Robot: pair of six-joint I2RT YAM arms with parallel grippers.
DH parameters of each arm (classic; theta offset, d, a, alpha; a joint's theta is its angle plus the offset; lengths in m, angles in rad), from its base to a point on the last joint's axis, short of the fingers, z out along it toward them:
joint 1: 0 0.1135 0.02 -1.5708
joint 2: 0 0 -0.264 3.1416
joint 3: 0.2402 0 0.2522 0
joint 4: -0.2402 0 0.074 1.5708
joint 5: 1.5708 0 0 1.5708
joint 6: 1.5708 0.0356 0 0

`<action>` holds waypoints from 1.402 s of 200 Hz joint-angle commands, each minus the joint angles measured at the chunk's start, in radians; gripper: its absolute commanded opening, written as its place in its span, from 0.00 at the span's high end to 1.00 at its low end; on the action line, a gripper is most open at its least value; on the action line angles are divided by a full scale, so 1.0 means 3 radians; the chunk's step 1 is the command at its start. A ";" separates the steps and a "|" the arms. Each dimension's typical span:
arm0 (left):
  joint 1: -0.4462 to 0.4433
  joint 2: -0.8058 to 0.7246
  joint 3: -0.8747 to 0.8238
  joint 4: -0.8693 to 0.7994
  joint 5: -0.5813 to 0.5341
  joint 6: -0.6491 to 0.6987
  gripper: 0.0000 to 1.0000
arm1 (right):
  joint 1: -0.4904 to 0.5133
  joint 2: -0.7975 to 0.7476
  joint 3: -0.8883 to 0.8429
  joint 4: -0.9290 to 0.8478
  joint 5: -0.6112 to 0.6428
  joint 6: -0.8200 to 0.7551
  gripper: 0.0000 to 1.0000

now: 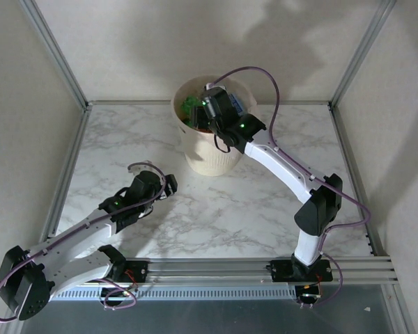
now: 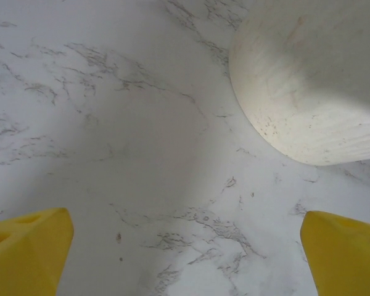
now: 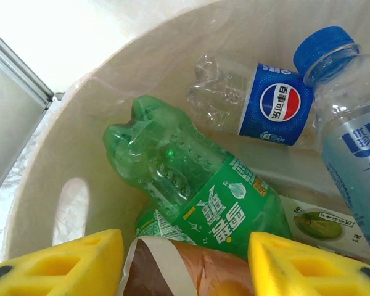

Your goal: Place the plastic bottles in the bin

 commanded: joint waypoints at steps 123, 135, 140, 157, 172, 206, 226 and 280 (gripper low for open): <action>0.0317 -0.0200 0.0307 0.0416 -0.1579 0.0594 0.01 | 0.0017 -0.2607 -0.2604 0.0814 0.1857 0.0013 0.01; 0.0330 -0.0223 0.0069 0.0710 -0.1903 0.0620 0.00 | 0.0015 -0.3014 -0.3242 0.1068 0.1907 -0.0058 0.01; 0.0341 -0.0232 -0.0043 0.0879 -0.1990 0.0679 0.00 | 0.0017 -0.3187 -0.3570 0.1233 0.1940 -0.0091 0.01; 0.0432 -0.0223 -0.0475 0.1523 -0.2252 0.0892 0.01 | -0.0001 -0.3776 -0.4631 0.2271 0.2120 -0.0529 0.01; 0.0636 -0.0206 -0.0703 0.1874 -0.2225 0.0928 0.00 | -0.0058 -0.4047 -0.5237 0.2794 0.2306 -0.0848 0.01; 0.1225 0.0053 -0.0878 0.2423 -0.1845 0.0907 0.01 | -0.0483 -0.3692 -0.5462 0.2415 0.2852 -0.0137 0.01; 0.1300 0.0289 -0.0915 0.2914 -0.1719 0.1441 0.01 | -0.0709 -0.3408 -0.5570 0.3120 0.2957 -0.0424 0.01; 0.1612 0.1070 -0.1120 0.4024 -0.1002 0.1697 0.01 | -0.1566 -0.2542 -0.6022 0.4902 0.1909 -0.1224 0.01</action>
